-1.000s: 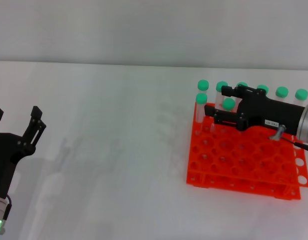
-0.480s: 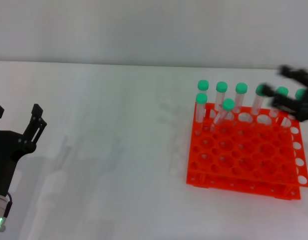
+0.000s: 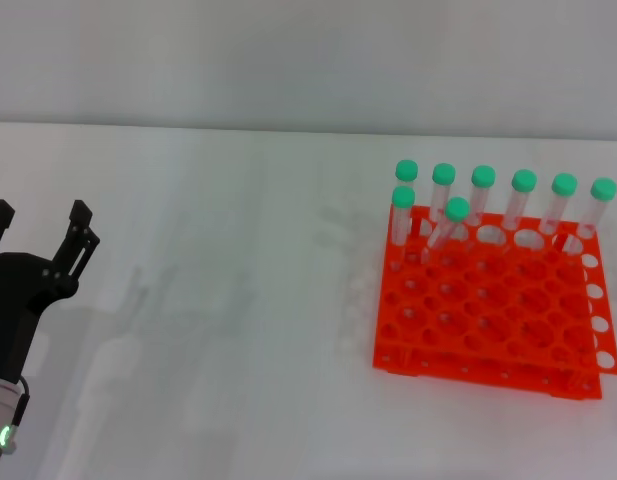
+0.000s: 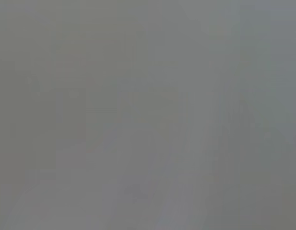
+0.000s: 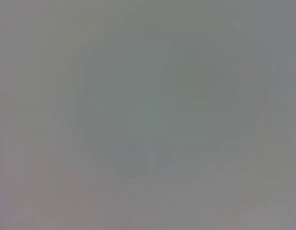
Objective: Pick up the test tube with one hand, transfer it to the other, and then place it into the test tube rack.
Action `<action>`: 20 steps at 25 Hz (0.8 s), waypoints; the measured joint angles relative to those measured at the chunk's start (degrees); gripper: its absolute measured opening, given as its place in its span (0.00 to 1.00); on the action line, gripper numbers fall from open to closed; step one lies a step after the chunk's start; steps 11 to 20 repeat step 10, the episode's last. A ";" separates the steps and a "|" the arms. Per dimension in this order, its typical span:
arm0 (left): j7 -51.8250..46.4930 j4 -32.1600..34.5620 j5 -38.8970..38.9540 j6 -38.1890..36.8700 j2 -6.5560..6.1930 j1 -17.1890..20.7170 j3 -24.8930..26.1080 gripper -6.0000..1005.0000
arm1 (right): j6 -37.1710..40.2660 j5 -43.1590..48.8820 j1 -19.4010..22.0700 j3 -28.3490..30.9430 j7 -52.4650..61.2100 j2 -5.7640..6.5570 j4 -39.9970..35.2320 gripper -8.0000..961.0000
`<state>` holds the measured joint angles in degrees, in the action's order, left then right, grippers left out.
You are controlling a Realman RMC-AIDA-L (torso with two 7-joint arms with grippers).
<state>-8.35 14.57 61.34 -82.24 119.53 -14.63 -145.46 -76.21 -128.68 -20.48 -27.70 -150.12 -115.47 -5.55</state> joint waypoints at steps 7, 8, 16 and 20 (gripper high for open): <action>-0.06 -0.08 0.00 0.03 0.03 -0.28 0.00 0.89 | 1.81 0.03 0.37 4.70 -0.92 -0.11 2.37 0.81; -0.12 -0.08 0.00 0.05 0.04 -0.39 0.00 0.89 | 2.15 0.10 0.37 4.71 -1.30 -0.16 2.45 0.81; -0.24 -0.08 0.00 0.07 0.13 -0.68 -0.04 0.89 | 2.75 0.14 0.28 4.75 -2.32 -0.19 2.84 0.81; -0.24 -0.08 0.00 0.07 0.13 -0.68 -0.04 0.89 | 2.75 0.14 0.28 4.75 -2.32 -0.19 2.84 0.81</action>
